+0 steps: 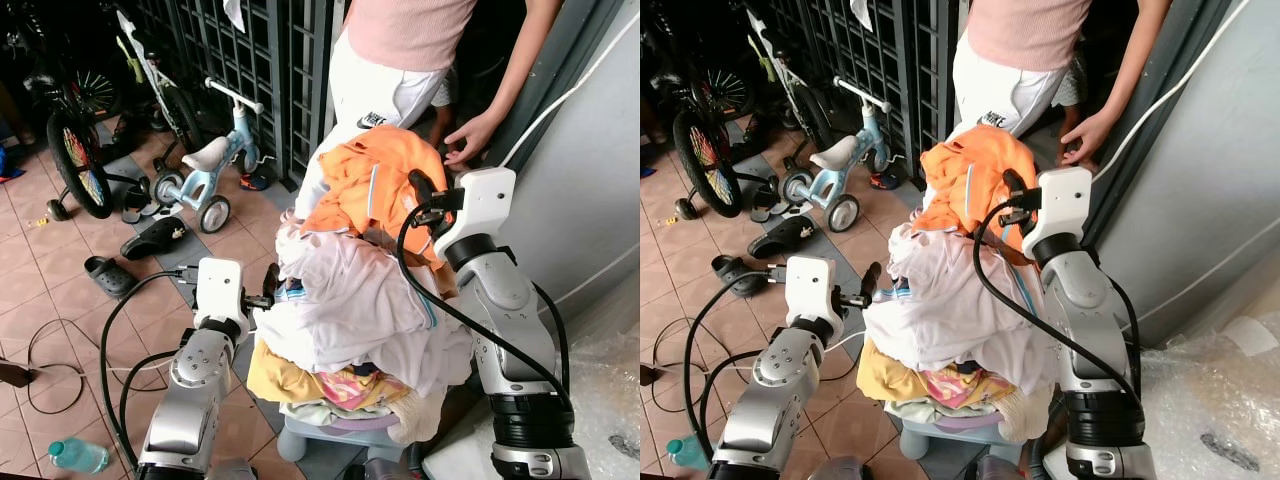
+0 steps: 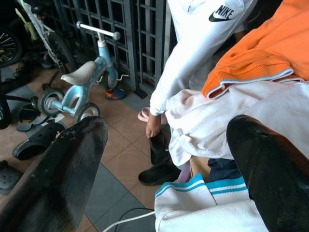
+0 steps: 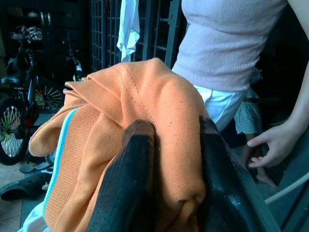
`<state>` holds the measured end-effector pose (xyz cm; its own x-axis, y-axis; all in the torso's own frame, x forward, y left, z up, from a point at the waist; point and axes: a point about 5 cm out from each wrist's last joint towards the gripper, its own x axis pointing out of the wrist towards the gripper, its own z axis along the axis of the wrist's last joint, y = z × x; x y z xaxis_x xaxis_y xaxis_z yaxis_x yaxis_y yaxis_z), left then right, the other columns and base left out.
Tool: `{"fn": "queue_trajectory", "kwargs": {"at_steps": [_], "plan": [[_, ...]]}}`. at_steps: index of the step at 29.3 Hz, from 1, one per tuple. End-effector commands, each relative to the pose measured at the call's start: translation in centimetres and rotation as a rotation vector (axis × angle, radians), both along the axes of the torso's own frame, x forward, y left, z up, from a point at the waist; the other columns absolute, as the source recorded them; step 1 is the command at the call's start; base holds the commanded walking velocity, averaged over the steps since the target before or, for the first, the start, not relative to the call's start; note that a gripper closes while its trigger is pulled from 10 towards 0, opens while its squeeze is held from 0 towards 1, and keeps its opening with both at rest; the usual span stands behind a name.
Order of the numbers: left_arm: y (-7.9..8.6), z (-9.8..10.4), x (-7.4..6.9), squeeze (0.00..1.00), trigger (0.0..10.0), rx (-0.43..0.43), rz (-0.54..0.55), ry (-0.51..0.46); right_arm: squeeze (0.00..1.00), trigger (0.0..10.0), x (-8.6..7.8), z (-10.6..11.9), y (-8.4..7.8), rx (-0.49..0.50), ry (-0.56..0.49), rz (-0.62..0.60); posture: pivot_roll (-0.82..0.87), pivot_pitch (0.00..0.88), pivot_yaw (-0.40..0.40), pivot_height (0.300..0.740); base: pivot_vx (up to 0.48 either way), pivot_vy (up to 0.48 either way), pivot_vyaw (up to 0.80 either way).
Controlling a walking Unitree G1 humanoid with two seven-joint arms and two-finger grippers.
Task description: Clothes washing
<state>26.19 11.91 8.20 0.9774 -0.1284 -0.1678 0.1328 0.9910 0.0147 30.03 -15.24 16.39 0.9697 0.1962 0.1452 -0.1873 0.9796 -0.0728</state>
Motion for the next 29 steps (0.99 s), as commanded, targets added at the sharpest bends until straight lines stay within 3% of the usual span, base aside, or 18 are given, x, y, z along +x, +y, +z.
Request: {"fn": "queue_trajectory", "kwargs": {"at_steps": [1,2,3,4,10,24,29], "plan": [[-0.19,0.03,0.17,0.00,10.0,-0.001,-0.015,-0.010,0.00,4.6,-0.47,0.31,0.24,-0.020,-0.025,0.000,-0.02,0.000,-0.020,0.740,0.000,0.000,0.00],[-0.19,0.03,0.17,0.00,10.0,-0.001,-0.015,-0.010,0.00,4.6,-0.47,0.31,0.24,-0.020,-0.025,0.000,-0.02,0.000,-0.020,0.740,0.000,0.000,0.00],[-0.25,0.07,0.24,0.00,10.0,0.001,-0.018,-0.014,0.00,9.5,-0.57,0.07,0.38,-0.022,-0.015,-0.004,-0.02,0.000,-0.018,0.740,0.000,0.000,0.00],[-0.27,0.09,0.30,0.00,10.0,0.006,-0.018,-0.017,0.00,10.0,-0.59,-0.09,0.48,-0.020,-0.006,-0.009,-0.02,0.000,-0.017,0.740,0.000,0.000,0.00],[-0.30,0.10,0.45,0.00,10.0,0.014,-0.014,-0.021,0.00,10.0,-0.45,-0.21,0.71,-0.015,0.004,-0.011,-0.02,0.000,-0.017,0.740,0.000,0.000,-0.27],[-0.34,0.08,0.47,0.00,10.0,0.014,-0.013,-0.023,0.00,10.0,-0.27,-0.08,0.64,-0.017,0.003,-0.010,-0.02,0.000,-0.017,0.740,0.000,0.000,-0.78],[-0.40,0.06,0.44,0.00,10.0,0.014,-0.017,-0.022,0.00,10.0,-0.30,-0.11,0.86,-0.017,-0.001,-0.004,-0.02,0.000,-0.017,0.740,-0.211,0.000,0.00]]}}
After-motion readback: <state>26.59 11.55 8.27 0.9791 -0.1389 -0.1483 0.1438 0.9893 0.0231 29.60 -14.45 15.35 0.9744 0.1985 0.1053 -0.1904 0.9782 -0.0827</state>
